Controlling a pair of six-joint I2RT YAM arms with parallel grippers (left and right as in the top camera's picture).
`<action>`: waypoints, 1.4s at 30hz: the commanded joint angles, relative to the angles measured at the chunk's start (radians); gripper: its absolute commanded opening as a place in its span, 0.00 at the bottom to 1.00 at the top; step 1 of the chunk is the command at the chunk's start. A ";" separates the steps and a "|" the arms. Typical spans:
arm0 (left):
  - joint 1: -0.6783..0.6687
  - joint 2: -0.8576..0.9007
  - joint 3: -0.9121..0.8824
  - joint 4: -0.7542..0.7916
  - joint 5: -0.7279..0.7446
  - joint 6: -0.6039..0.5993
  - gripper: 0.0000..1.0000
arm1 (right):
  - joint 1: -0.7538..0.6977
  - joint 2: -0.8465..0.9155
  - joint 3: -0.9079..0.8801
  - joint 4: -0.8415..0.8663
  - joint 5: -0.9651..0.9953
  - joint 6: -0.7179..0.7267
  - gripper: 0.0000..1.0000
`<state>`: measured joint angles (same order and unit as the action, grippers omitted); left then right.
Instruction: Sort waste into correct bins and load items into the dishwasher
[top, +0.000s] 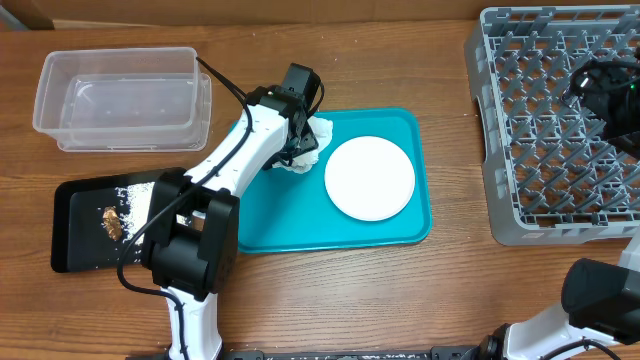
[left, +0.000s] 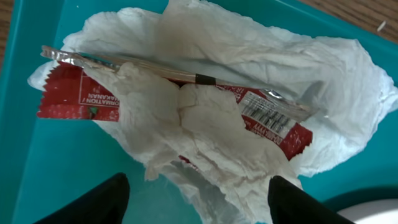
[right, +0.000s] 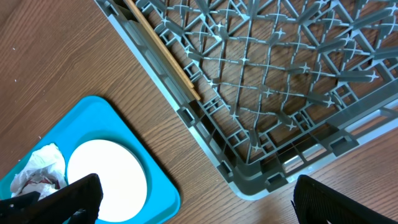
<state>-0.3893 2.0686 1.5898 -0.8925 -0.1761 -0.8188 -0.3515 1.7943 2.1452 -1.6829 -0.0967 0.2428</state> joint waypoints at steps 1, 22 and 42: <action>-0.003 -0.014 -0.016 0.015 -0.008 -0.028 0.66 | 0.002 -0.011 0.002 0.005 0.006 0.005 1.00; -0.004 0.045 -0.016 0.127 0.110 -0.043 0.40 | 0.002 -0.011 0.002 0.005 0.006 0.005 1.00; -0.003 0.019 0.044 -0.002 0.124 -0.015 0.04 | 0.002 -0.011 0.002 0.005 0.006 0.005 1.00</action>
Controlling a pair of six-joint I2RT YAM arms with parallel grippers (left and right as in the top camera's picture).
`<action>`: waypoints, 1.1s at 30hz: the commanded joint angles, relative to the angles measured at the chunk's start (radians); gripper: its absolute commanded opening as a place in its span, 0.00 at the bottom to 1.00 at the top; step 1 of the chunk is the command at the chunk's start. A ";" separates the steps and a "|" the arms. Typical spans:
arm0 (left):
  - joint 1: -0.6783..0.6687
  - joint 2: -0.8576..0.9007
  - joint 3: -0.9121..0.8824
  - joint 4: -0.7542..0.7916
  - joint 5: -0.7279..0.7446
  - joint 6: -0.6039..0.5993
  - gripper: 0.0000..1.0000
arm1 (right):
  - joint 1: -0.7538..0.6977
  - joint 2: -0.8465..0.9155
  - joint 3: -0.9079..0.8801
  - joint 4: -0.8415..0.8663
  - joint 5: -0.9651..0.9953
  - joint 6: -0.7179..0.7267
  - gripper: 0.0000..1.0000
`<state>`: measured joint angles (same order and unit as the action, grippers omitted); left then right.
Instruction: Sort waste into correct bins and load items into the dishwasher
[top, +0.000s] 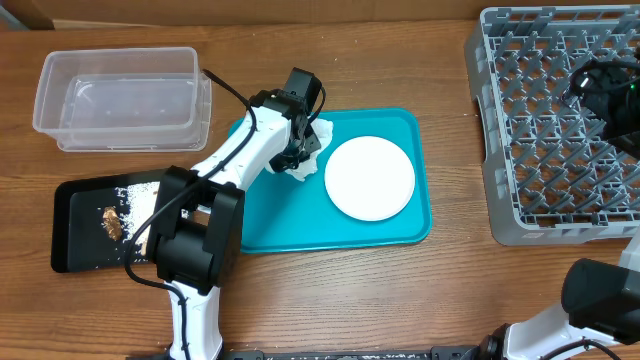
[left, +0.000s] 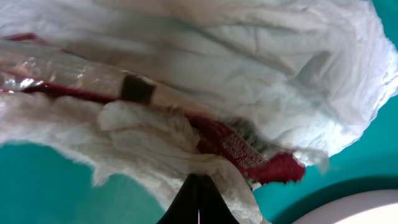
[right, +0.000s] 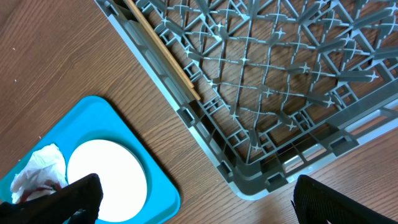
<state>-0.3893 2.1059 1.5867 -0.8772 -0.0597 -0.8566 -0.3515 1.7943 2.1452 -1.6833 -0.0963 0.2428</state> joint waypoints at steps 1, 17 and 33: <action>-0.003 -0.024 0.056 -0.026 0.007 0.023 0.04 | 0.002 -0.011 0.002 0.005 0.006 0.005 1.00; -0.004 -0.041 0.068 -0.053 0.005 0.016 0.95 | 0.002 -0.011 0.002 0.006 0.006 0.005 1.00; -0.004 0.032 0.068 -0.050 0.005 -0.031 0.62 | 0.002 -0.011 0.002 0.005 0.006 0.005 1.00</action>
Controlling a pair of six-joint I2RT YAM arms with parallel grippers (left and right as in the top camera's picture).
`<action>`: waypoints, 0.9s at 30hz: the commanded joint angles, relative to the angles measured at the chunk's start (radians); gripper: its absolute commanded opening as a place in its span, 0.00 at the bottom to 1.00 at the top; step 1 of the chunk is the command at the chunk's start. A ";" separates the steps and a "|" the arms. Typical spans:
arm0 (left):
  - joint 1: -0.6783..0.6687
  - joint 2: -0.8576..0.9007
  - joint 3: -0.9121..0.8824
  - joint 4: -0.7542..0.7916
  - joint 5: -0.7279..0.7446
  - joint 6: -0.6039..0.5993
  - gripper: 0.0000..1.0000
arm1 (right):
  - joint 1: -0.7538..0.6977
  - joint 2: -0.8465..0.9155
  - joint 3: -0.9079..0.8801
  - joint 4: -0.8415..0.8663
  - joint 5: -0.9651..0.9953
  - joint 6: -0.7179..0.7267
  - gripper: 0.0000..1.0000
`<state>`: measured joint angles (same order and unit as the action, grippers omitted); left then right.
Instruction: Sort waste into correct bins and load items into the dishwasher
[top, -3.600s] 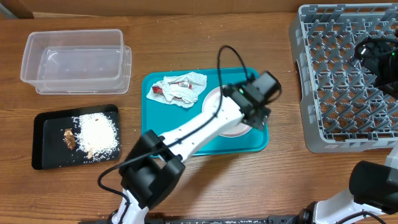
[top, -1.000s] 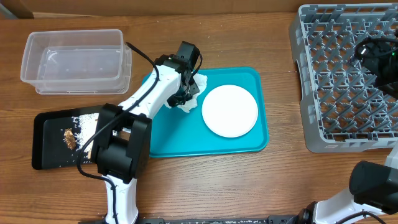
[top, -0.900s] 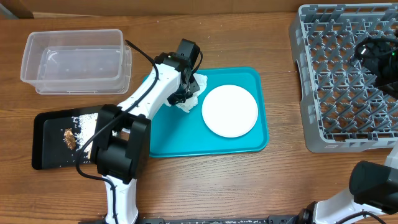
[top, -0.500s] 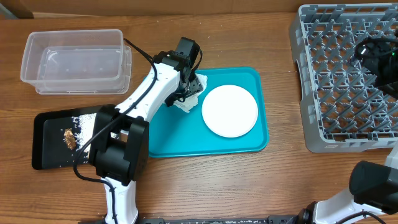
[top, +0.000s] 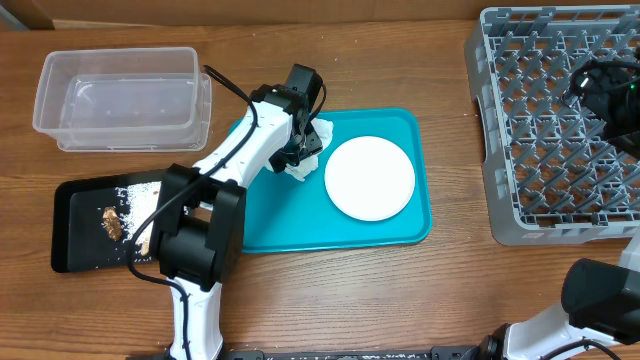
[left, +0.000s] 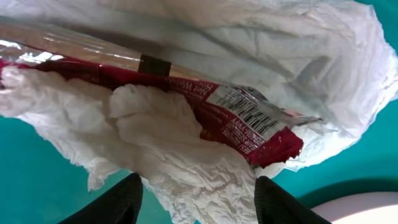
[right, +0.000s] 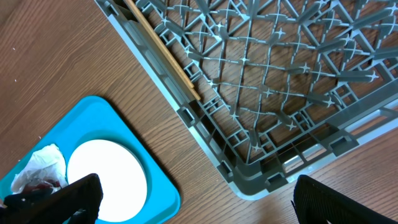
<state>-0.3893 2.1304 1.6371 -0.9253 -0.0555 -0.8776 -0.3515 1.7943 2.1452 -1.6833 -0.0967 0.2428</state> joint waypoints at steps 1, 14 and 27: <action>-0.004 0.008 0.017 -0.001 0.000 -0.010 0.62 | 0.002 -0.011 0.002 0.006 0.006 0.005 1.00; -0.005 0.008 -0.010 0.023 0.000 -0.010 0.56 | 0.002 -0.011 0.002 0.005 0.006 0.005 1.00; -0.003 0.007 -0.066 0.073 0.002 -0.013 0.36 | 0.002 -0.011 0.002 0.005 0.006 0.005 1.00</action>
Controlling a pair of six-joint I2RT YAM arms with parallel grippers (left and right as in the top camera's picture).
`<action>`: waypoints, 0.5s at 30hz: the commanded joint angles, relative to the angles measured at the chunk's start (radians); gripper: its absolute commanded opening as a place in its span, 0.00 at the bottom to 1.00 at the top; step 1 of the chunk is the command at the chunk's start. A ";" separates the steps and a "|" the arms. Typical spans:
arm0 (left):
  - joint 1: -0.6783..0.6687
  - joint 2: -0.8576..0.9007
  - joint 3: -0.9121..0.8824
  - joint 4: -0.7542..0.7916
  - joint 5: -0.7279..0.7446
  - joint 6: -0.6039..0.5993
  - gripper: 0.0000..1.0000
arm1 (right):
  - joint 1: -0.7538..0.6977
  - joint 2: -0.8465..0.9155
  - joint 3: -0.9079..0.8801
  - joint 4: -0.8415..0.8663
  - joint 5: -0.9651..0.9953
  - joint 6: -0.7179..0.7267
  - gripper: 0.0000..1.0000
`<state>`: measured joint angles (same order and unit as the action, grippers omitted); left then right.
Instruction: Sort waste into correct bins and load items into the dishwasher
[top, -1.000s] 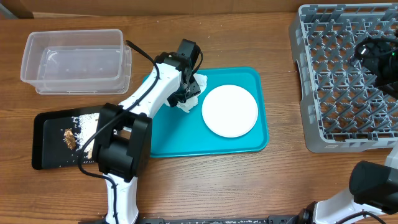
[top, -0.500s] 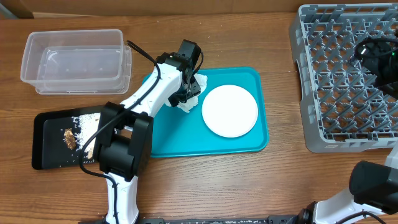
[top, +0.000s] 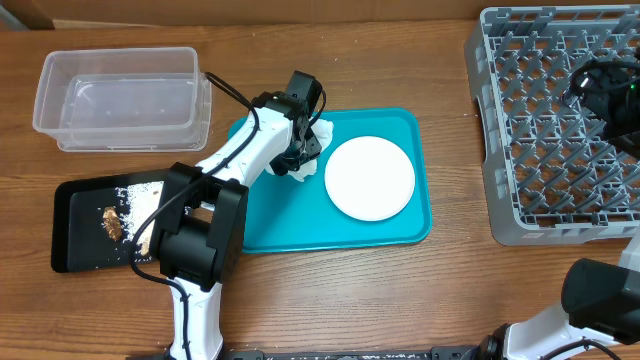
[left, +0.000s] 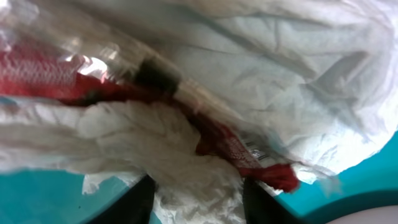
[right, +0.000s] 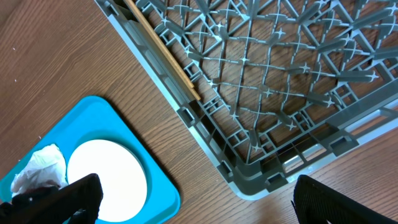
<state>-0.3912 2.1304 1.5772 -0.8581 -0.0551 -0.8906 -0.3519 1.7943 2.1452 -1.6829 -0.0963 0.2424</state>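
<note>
A crumpled white napkin (left: 205, 118) with a red snack wrapper (left: 37, 81) folded inside lies at the back left of the teal tray (top: 300, 220). My left gripper (left: 199, 202) is pressed low onto it. Its open fingers (left: 134, 202) flank a wad of the paper, which fills the gap between them. In the overhead view the left gripper (top: 300, 135) covers most of the napkin (top: 320, 130). A round white plate (top: 369, 178) sits on the tray to the right. My right gripper (right: 196, 199) hangs open over the grey dish rack (top: 560, 130), holding nothing.
A clear plastic container (top: 120, 95) stands at the back left. A black tray (top: 90, 215) with food scraps lies in front of it. A wooden stick (right: 161, 53) rests along the rack's left edge.
My left gripper has dropped closer onto the napkin and its fingers have narrowed around a wad of paper. The right arm has not moved.
My left gripper hung open above the napkin and wrapper on the tray. Then its fingers were shut together at the napkin's near edge. Then they were open again just over it, and now they stand narrower, around the paper. The right gripper stayed open over the rack.
</note>
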 joint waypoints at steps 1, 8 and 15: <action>-0.002 0.007 -0.005 0.005 0.003 0.000 0.30 | 0.003 -0.011 0.002 0.005 0.006 0.005 1.00; -0.002 -0.010 0.003 -0.027 0.004 0.000 0.04 | 0.003 -0.011 0.002 0.005 0.006 0.005 1.00; -0.002 -0.052 0.042 -0.107 0.024 0.004 0.04 | 0.003 -0.011 0.002 0.005 0.006 0.005 1.00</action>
<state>-0.3912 2.1296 1.5833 -0.9520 -0.0513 -0.8875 -0.3519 1.7943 2.1452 -1.6833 -0.0963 0.2428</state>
